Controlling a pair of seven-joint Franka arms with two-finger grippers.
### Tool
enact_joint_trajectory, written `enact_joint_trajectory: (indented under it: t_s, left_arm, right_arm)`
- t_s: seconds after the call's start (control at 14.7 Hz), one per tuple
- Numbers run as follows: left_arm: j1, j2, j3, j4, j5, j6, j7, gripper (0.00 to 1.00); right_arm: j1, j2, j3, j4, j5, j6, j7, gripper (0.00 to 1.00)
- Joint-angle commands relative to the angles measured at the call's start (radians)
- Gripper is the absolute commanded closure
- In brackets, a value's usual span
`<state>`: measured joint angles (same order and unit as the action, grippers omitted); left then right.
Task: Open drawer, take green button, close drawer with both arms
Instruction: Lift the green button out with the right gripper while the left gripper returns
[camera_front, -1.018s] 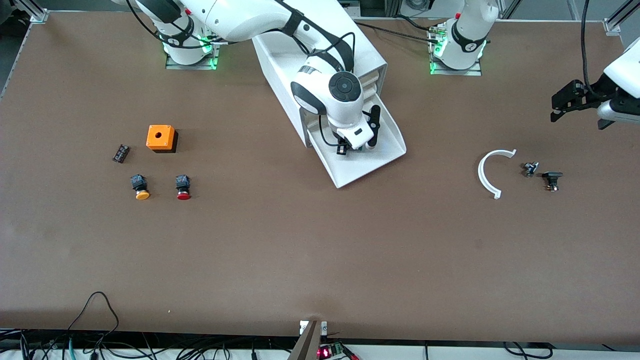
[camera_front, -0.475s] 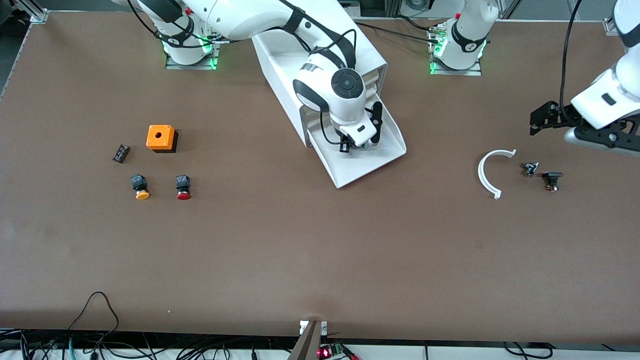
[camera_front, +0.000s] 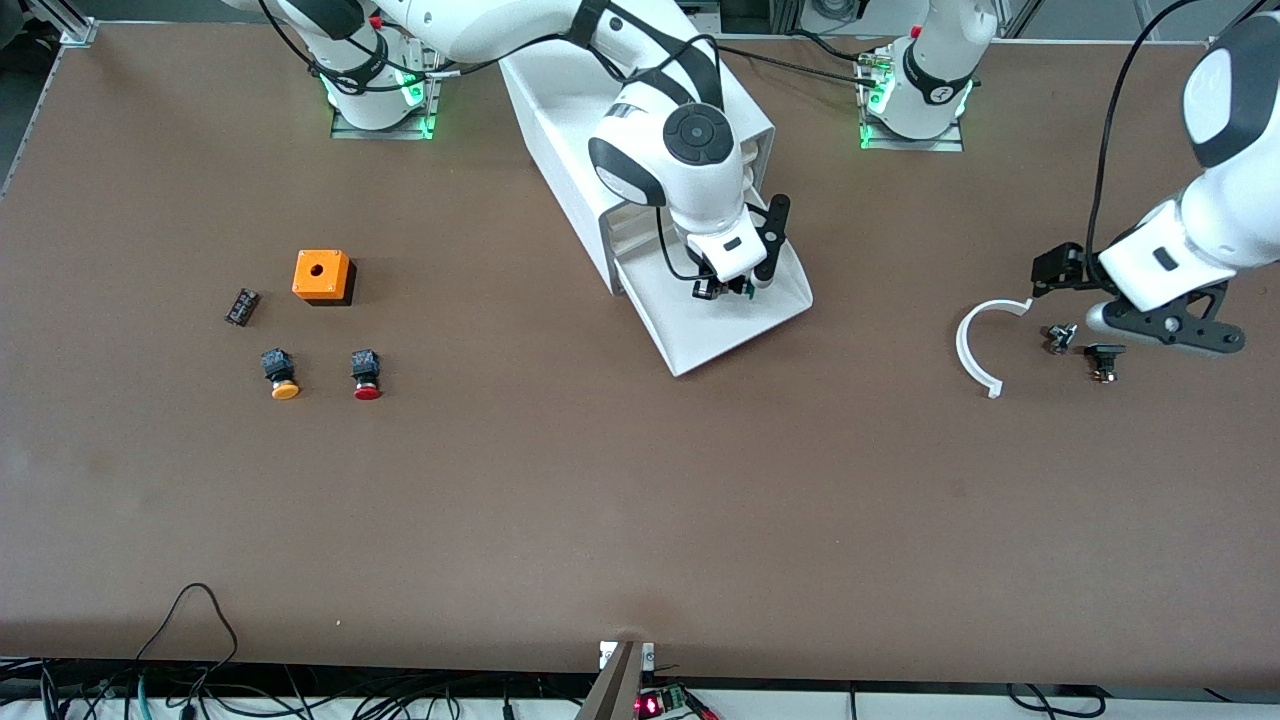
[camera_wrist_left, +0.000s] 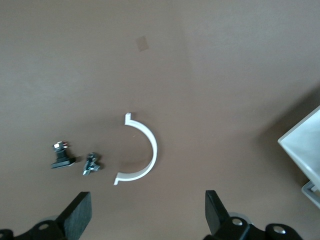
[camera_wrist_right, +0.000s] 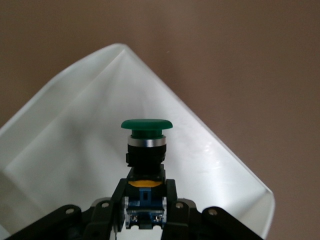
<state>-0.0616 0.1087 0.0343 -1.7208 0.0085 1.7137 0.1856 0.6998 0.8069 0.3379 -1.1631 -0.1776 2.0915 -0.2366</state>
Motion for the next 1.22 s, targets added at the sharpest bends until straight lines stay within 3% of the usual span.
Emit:
enact_joint_trajectory:
  t_s: [0.0, 0.14, 0.27, 0.41, 0.54, 0.88, 1.02, 1.15]
  left_arm:
    - [-0.017, 0.055, 0.004, 0.029, -0.076, 0.041, -0.130, 0.00]
    - [-0.049, 0.084, -0.023, 0.012, -0.084, 0.114, -0.291, 0.00]
    - [-0.064, 0.126, -0.085, 0.012, -0.084, 0.174, -0.467, 0.00]
    - [-0.108, 0.161, -0.118, -0.021, -0.076, 0.263, -0.642, 0.00]
    - [-0.154, 0.198, -0.125, -0.086, -0.067, 0.392, -0.765, 0.00]
    - [-0.256, 0.291, -0.131, -0.236, -0.021, 0.751, -0.951, 0.00]
    - [-0.283, 0.312, -0.148, -0.278, -0.002, 0.788, -1.003, 0.00]
    - [-0.285, 0.312, -0.197, -0.315, -0.004, 0.788, -1.029, 0.00]
  right_arm:
    - [-0.061, -0.035, 0.004, 0.033, 0.006, -0.022, 0.060, 0.91]
    - [-0.091, -0.090, -0.026, 0.022, 0.032, -0.030, 0.097, 0.91]
    - [-0.092, -0.144, -0.107, -0.006, 0.036, -0.056, 0.156, 0.91]
    - [-0.135, -0.208, -0.167, -0.065, 0.105, -0.086, 0.207, 0.89]
    - [-0.201, -0.261, -0.189, -0.134, 0.171, -0.123, 0.258, 0.88]
    - [-0.356, -0.383, -0.229, -0.386, 0.168, -0.163, 0.339, 0.89]
    - [-0.425, -0.419, -0.229, -0.486, 0.168, -0.148, 0.344, 0.89]
    - [-0.466, -0.419, -0.229, -0.500, 0.170, -0.146, 0.359, 0.89]
